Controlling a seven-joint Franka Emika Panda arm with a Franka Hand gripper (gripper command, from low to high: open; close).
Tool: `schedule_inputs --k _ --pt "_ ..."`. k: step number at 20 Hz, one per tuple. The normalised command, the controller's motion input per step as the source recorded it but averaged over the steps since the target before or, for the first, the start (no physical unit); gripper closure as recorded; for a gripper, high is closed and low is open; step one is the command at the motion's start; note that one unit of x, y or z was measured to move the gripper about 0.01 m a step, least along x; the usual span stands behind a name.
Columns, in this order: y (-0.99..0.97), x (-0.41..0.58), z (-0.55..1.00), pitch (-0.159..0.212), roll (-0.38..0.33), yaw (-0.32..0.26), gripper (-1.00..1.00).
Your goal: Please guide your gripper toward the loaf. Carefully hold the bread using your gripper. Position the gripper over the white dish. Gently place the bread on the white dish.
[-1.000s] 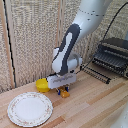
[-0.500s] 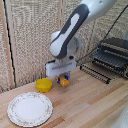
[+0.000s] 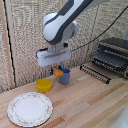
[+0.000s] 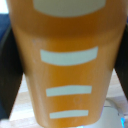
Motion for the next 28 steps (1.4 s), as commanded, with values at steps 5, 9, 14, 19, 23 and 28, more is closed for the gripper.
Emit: schedule_inputs --k 5,9,14,19,23,28 --pt "0.94 0.074 0.08 0.005 -0.058 0.000 1.00" --pt "0.92 0.067 -0.27 0.033 -0.107 0.000 1.00" --pt "0.78 0.062 -0.39 0.033 -0.083 0.000 1.00" --pt "0.43 0.168 -0.40 0.002 -0.029 0.009 1.00" --pt "0.24 0.214 -0.35 0.000 -0.003 0.066 1.00" --pt "0.20 0.129 -0.31 -0.004 0.000 0.089 1.00"
